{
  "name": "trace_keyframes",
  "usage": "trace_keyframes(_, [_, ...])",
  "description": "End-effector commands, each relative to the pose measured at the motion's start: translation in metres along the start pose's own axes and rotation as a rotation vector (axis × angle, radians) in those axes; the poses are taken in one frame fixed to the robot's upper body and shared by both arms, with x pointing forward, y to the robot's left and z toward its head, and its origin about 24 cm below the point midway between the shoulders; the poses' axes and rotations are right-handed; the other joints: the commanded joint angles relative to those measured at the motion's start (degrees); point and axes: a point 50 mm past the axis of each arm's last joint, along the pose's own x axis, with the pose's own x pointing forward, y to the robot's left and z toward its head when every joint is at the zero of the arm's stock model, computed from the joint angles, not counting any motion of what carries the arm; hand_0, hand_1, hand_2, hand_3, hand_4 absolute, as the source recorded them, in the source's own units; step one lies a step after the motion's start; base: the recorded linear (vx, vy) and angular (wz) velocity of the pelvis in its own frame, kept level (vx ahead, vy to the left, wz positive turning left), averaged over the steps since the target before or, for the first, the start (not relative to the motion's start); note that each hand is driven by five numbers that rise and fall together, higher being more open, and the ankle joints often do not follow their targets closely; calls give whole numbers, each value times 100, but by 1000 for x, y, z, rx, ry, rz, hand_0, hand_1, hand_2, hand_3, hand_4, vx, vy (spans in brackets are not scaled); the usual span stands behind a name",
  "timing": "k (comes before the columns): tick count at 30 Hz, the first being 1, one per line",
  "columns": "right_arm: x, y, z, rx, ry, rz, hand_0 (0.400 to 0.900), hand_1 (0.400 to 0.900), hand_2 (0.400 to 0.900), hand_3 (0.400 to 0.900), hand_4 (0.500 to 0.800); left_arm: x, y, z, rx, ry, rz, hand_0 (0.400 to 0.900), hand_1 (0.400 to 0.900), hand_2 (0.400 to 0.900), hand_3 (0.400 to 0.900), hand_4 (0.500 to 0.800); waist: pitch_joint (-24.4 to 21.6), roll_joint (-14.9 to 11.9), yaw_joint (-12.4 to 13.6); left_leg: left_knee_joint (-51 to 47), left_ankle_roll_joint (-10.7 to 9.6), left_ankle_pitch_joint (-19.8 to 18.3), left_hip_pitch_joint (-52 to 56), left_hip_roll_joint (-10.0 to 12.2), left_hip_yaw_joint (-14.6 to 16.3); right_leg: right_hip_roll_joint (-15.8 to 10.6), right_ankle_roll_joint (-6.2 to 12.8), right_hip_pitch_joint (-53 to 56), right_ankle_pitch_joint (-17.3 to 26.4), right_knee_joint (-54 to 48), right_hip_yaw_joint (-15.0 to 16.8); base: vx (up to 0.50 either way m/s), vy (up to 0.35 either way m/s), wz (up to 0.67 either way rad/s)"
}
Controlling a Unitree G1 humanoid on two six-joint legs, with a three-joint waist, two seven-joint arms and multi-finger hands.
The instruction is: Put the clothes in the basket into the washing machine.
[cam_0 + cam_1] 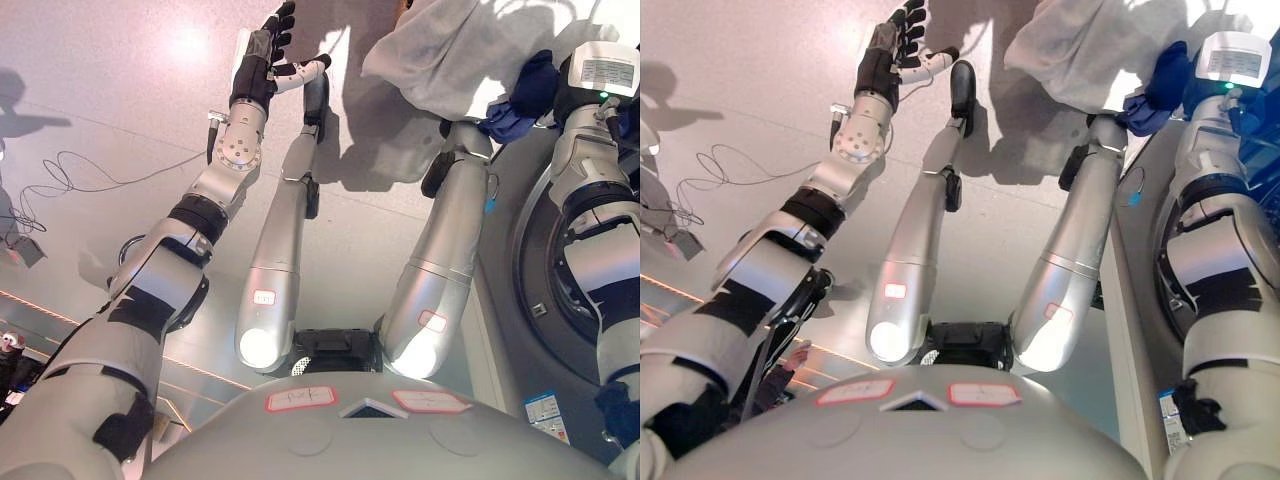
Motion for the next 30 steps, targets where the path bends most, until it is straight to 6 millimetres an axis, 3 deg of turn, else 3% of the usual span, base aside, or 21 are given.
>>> trace_keyframes(1, [-16, 27, -44, -95, 105, 79, 400, 400, 400, 400, 500, -12, 16, -12, -44, -11, 79, 900, 900, 900, 900, 800, -99, 31, -220, 1381, -17, -1768, 82, 71, 46, -33, -64, -27, 1996, -2013, 152, 0, 0, 0])
trace_keyframes(6, [-20, 37, -28, 126, 117, 93, 400, 400, 400, 400, 500, -17, 10, -32, -40, 77, 93, 900, 900, 900, 900, 800, -99, -56, -208, 1147, -46, -1699, 472, 158, 28, -43, -36, 298, 1981, -2088, 17, 26, -34, -9])
trace_keyframes(7, [-24, 45, -13, 244, 105, 108, 400, 400, 400, 400, 500, -20, 10, -44, -46, 135, 113, 900, 900, 900, 900, 800, -99, -146, -225, 1029, -70, -1680, 717, 228, 15, -24, -28, 508, 1955, -2119, -50, 25, -35, -10])
trace_keyframes(8, [-24, 45, -13, 244, 105, 109, 400, 400, 400, 400, 500, -20, 10, -44, -46, 135, 113, 900, 900, 900, 900, 800, -99, -145, -224, 1026, -70, -1680, 721, 229, 14, -23, -28, 512, 1955, -2121, -52, 45, -51, -16])
trace_keyframes(12, [-40, 66, 21, 430, 44, 172, 400, 400, 400, 400, 500, -30, 10, -66, -31, 236, 137, 900, 900, 900, 900, 800, -99, -381, -296, 738, -124, -1656, 1371, 383, -73, 19, 8, 1154, 1904, -2233, -267, 60, -67, -14])
trace_keyframes(18, [-58, 87, 37, 639, 74, 247, 400, 400, 400, 400, 500, -40, 16, -85, -3, 326, 166, 900, 900, 900, 900, 800, -100, -591, -337, 275, -174, -1582, 2239, 531, -176, 80, 50, 2043, 1868, -2476, -505, 81, -52, -11])
trace_keyframes(22, [-75, 99, 51, 1152, 220, 281, 400, 400, 400, 400, 500, -52, 22, -103, 0, 398, 192, 900, 900, 900, 900, 800, -291, -720, -349, -291, -185, -1465, 3084, 680, -205, 199, 83, 2805, 1815, -2726, -704, 144, -38, -17])
trace_keyframes(24, [-80, 104, 53, 1254, 260, 291, 400, 400, 400, 400, 500, -56, 25, -108, 7, 422, 201, 900, 900, 900, 900, 800, -310, -730, -357, -397, -182, -1446, 3268, 711, -223, 229, 84, 2937, 1806, -2750, -721, 89, 0, -13])
trace_keyframes(30, [-94, 112, 55, 1868, 470, 231, 400, 400, 400, 400, 500, -67, 30, -119, -8, 451, 224, 900, 900, 900, 900, 800, -441, -653, -435, -794, -151, -1395, 3827, 754, -210, 314, 97, 3174, 1726, -2746, -649, 55, 20, -11])
